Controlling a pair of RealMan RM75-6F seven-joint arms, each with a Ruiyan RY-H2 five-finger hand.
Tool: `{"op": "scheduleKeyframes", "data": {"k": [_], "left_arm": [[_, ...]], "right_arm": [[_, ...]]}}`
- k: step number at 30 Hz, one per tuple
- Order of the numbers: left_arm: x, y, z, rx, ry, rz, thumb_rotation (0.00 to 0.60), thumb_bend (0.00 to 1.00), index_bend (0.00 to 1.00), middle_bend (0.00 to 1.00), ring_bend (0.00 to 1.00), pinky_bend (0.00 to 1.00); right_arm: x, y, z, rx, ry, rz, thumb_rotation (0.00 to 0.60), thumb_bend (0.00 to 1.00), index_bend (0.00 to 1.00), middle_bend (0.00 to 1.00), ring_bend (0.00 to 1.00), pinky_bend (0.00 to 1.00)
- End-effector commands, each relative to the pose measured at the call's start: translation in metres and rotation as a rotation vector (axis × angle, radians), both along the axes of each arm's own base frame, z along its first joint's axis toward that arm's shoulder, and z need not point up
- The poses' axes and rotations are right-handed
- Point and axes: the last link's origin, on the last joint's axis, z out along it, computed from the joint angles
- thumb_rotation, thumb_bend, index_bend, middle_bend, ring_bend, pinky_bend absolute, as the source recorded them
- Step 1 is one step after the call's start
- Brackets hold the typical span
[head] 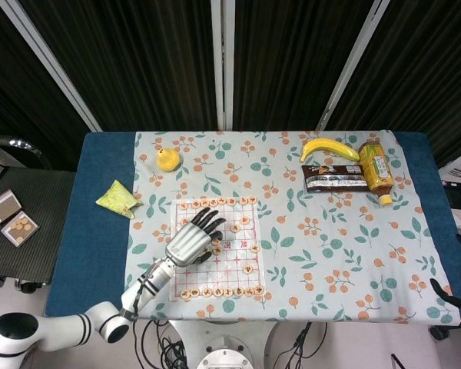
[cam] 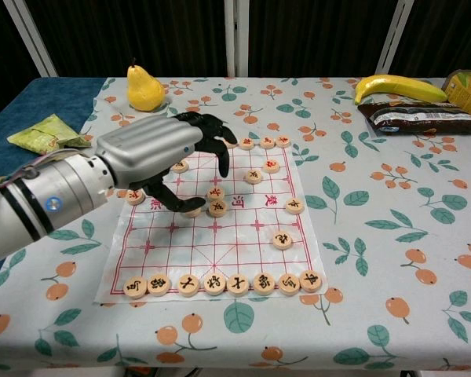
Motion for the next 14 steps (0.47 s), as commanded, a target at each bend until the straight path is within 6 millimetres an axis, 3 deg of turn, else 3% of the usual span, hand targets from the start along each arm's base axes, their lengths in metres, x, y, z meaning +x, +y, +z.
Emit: {"op": "scheduleKeyframes", "data": {"k": [1,5,8,12,14], "left_arm": [[-0.023,-0.021,0.039,0.093,-0.007,0.038,0.6,0.29,0.36,0.12,0.0,0.0],[-0.068,-0.049,0.078,0.188,-0.008,0.162,0.6,0.28,0.28,0.12,0.0,0.0],[-0.11,-0.074,0.105,0.254,0.002,0.309,0.6,0.25,0.1,0.09,0.0,0.0],[-0.161,-0.112,0.137,0.349,0.042,0.443,0.6,0.21,0.07,0.08,0.0,0.0],[-0.178,-0.128,0.147,0.373,0.05,0.483,0.6,0.21,0.07,0.07,0.0,0.0]], "right_arm": [[0.001,0.0,-0.001,0.003,0.002,0.007,0.6,0.15,0.0,0.0,0.0,0.0],[0.004,0.0,-0.004,0.019,0.015,0.025,0.6,0.15,0.0,0.0,0.0,0.0],[0.007,-0.002,-0.009,0.033,0.032,0.045,0.6,0.15,0.0,0.0,0.0,0.0],[0.011,-0.005,-0.016,0.052,0.05,0.061,0.6,0.15,0.0,0.0,0.0,0.0],[0.013,-0.005,-0.018,0.059,0.062,0.064,0.6,0.15,0.0,0.0,0.0,0.0]]}}
